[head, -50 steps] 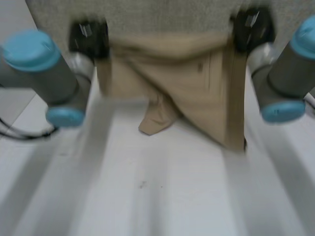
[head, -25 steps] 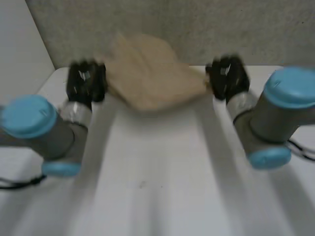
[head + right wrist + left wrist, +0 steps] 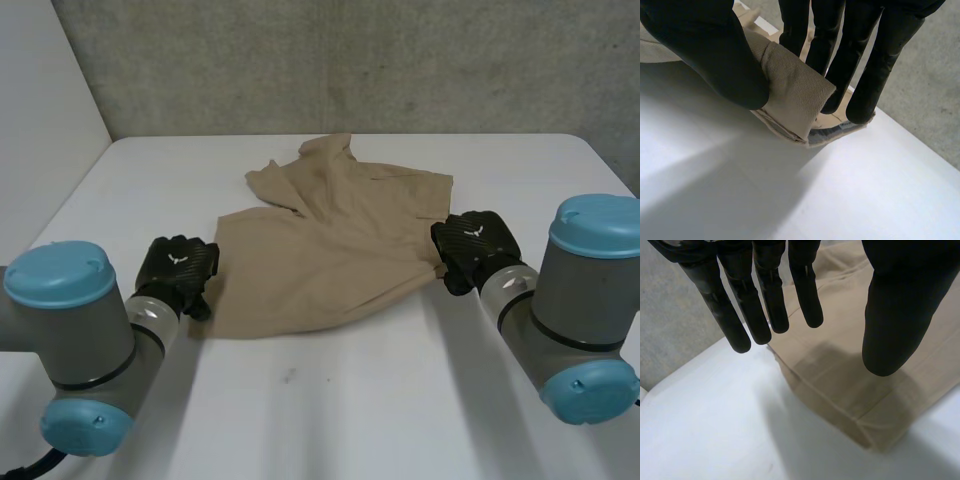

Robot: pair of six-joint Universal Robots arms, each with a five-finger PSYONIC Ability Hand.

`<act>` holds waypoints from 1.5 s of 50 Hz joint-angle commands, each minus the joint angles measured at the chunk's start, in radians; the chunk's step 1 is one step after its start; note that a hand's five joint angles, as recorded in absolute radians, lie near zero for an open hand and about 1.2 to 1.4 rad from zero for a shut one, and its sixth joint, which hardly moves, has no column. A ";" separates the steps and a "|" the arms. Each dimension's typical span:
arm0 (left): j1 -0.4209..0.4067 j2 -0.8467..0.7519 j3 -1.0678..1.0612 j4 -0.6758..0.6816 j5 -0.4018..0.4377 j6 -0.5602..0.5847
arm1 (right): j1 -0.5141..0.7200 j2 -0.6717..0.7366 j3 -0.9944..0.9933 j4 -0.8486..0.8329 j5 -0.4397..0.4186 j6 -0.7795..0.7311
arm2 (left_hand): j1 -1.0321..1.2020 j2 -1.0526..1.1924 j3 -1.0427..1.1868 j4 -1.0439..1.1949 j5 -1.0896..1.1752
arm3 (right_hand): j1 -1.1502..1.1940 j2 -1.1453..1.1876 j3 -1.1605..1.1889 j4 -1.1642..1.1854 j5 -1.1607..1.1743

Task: Fold the shorts.

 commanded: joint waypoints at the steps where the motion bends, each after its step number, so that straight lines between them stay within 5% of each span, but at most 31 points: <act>1: 0.027 0.006 -0.017 -0.039 0.062 -0.011 | -0.033 0.005 0.016 -0.003 -0.028 0.012 | 0.081 0.090 0.088 0.093 0.096 | 0.433 0.216 0.215 0.207 0.245; 17: 0.098 0.056 -0.063 -0.109 0.251 -0.018 | -0.047 0.021 0.030 -0.006 -0.034 0.049 | 0.157 0.166 0.164 0.170 0.173 | 0.433 0.216 0.215 0.207 0.245; 32: 0.101 0.012 -0.051 -0.096 0.250 -0.015 | -0.043 0.024 0.033 -0.006 -0.036 0.049 | 0.177 0.187 0.185 0.190 0.193 | 0.433 0.216 0.215 0.207 0.245; 42: 0.101 -0.019 -0.034 -0.096 0.250 -0.014 | -0.047 0.021 0.037 -0.006 -0.036 0.049 | 0.740 0.750 0.748 0.753 0.756 | 0.433 0.216 0.215 0.207 0.245; 61: 0.099 0.030 -0.053 -0.101 0.245 -0.009 | -0.040 0.011 0.045 -0.003 -0.034 0.045 | 0.744 0.753 0.751 0.756 0.760 | 0.433 0.216 0.215 0.207 0.245; 62: 0.099 0.030 -0.054 -0.105 0.248 -0.009 | -0.040 0.011 0.045 -0.003 -0.034 0.043 | 0.285 0.294 0.292 0.298 0.301 | 0.433 0.216 0.215 0.207 0.245; 64: 0.098 0.032 -0.056 -0.109 0.245 -0.008 | -0.040 0.011 0.045 -0.003 -0.034 0.042 | 0.031 0.041 0.039 0.044 0.047 | 0.433 0.216 0.215 0.207 0.245; 75: 0.098 0.027 -0.051 -0.112 0.248 -0.008 | -0.040 0.013 0.050 -0.003 -0.036 0.037 | 0.051 0.061 0.059 0.064 0.067 | 0.433 0.216 0.215 0.207 0.245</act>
